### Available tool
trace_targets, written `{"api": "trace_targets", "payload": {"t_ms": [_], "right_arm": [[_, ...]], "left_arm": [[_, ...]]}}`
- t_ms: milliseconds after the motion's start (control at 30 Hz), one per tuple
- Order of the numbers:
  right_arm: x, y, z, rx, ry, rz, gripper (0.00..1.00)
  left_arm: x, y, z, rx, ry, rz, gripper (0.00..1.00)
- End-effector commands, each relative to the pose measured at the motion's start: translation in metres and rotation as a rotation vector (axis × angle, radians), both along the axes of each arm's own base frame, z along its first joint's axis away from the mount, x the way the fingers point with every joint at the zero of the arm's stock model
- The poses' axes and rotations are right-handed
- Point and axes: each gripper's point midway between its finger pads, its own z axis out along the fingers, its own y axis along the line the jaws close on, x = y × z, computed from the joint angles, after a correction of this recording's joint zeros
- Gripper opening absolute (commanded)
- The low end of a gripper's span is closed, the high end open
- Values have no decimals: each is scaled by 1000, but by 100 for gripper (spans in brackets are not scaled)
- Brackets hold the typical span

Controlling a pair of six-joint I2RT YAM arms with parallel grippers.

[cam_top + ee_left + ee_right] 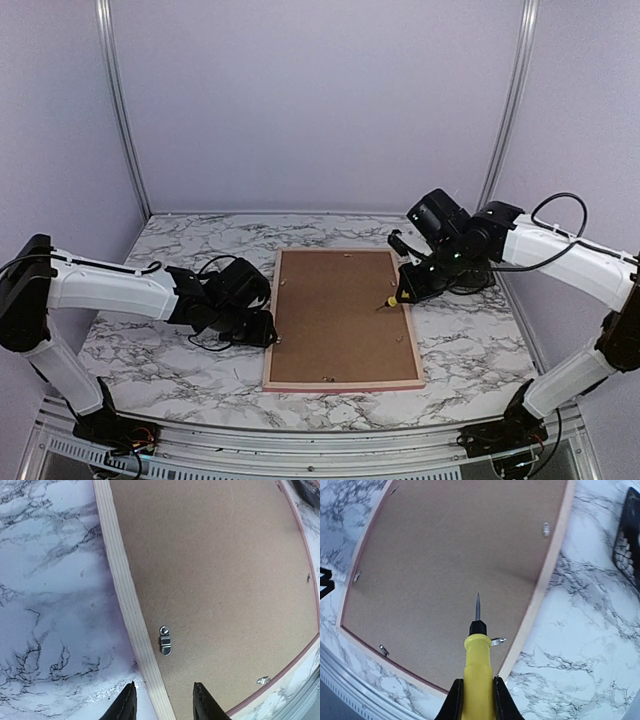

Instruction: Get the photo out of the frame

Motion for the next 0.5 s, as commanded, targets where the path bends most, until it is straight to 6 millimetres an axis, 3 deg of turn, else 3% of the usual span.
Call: {"api": "trace_targets", "payload": {"t_ms": [0, 133, 267, 367, 467], "right_arm": [[35, -62, 3, -28, -145, -298, 0], [47, -107, -14, 12, -205, -480, 0], [64, -126, -11, 174, -335, -591, 0], [67, -138, -10, 294, -433, -637, 0], [64, -149, -22, 403, -474, -675, 0]], "left_arm": [[20, 1, 37, -46, -73, 25, 39], [35, 6, 42, -62, -71, 50, 40], [44, 10, 43, -68, -67, 62, 40], [47, 10, 42, -69, -60, 62, 40], [51, 11, 42, -64, -59, 63, 40]]}}
